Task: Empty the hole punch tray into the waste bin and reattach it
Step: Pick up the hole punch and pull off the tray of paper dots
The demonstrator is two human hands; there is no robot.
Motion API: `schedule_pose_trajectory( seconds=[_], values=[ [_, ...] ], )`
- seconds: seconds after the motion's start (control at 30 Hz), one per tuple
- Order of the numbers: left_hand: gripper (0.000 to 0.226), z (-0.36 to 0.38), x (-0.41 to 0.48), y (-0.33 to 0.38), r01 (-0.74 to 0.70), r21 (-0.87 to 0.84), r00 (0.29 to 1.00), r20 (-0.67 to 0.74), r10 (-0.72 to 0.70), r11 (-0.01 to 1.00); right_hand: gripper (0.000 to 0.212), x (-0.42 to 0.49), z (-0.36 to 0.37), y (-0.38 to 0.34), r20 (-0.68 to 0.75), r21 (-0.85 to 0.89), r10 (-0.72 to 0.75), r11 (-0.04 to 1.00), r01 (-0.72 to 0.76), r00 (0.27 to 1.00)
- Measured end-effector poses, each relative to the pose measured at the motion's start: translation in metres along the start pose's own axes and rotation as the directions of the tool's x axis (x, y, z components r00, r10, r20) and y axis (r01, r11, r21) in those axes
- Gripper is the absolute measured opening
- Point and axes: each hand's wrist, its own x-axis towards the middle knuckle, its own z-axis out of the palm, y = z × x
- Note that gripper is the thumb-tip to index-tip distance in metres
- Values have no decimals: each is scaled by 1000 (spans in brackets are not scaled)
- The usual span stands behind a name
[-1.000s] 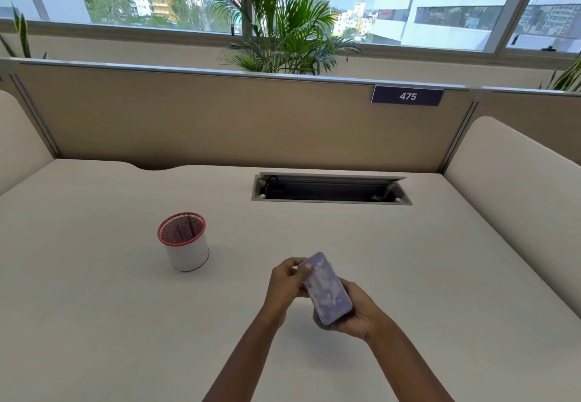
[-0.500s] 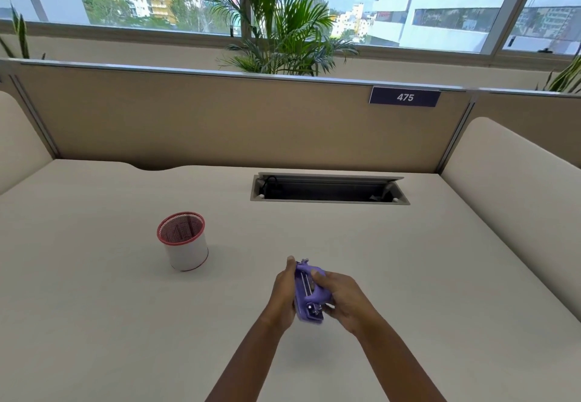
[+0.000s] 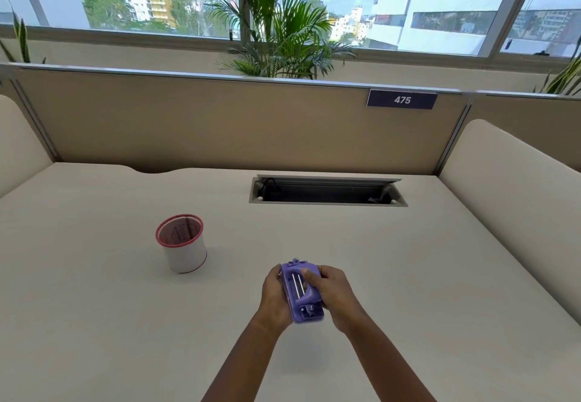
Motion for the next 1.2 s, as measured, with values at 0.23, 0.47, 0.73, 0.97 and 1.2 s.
schedule_pose_trajectory(
  seconds=[0.23,0.47,0.73,0.97,1.2],
  values=[
    [50,-4,9,-8,-53,-11,998,33,53,999,38,10,-9,-1,-108,-177,-94,981,74,990],
    [43,-12,13,-12,-23,94,999,-24,25,995,29,24,-21,-3,-106,-222,16,974,-39,994],
    [44,-9,12,-12,-1,137,998,-66,11,991,42,19,-19,-7,-44,-166,147,974,-152,988],
    [45,-8,13,-12,-24,58,998,-60,28,998,37,16,-18,-4,30,63,254,965,-255,967],
    [51,-8,16,6,-52,-173,998,20,57,984,32,1,-13,9,157,98,114,987,-130,981]
  ],
)
